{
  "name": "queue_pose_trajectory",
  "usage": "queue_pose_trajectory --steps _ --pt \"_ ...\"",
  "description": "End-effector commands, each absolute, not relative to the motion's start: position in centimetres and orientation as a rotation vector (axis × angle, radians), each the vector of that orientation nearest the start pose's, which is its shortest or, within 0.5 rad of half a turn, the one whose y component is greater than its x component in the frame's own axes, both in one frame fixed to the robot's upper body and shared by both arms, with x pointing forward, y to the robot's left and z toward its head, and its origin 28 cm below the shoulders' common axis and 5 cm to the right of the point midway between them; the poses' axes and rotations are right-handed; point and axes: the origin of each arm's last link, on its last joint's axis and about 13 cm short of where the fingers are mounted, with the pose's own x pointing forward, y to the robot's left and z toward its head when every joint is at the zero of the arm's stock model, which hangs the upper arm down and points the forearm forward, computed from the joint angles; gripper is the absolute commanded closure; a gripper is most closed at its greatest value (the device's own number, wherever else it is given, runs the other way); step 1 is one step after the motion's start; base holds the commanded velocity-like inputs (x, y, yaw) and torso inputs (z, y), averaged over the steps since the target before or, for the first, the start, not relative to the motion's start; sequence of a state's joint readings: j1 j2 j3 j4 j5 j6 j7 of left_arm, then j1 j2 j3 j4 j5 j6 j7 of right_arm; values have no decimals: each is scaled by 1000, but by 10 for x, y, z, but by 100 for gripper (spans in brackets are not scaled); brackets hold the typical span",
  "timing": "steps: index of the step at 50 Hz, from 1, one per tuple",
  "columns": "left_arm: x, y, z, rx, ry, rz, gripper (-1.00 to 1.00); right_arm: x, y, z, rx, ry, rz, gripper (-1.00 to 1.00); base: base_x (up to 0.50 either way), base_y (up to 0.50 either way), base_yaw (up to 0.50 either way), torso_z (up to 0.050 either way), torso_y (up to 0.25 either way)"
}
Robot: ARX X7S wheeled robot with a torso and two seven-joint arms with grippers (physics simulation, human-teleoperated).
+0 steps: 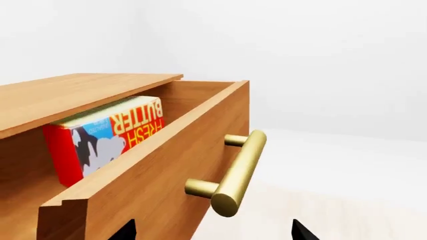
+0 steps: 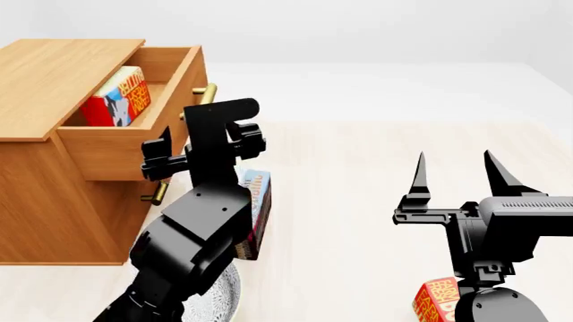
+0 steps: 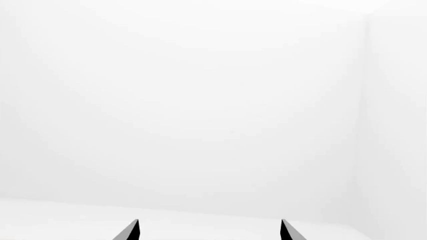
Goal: Put the butter at the front in the top drawer of the cabinet and close it.
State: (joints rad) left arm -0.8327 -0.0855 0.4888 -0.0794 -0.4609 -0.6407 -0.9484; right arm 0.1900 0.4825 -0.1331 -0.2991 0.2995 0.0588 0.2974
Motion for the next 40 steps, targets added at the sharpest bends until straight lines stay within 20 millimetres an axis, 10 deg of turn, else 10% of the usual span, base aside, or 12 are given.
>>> queue_pose_trajectory --steps 1,40 --pt "342 137 179 70 -17 468 -100 243 -161 124 -136 -379 -79 -100 0 0 0 0 0" --pt "367 165 174 143 24 659 -100 242 -161 124 -136 -375 -79 -100 0 0 0 0 0"
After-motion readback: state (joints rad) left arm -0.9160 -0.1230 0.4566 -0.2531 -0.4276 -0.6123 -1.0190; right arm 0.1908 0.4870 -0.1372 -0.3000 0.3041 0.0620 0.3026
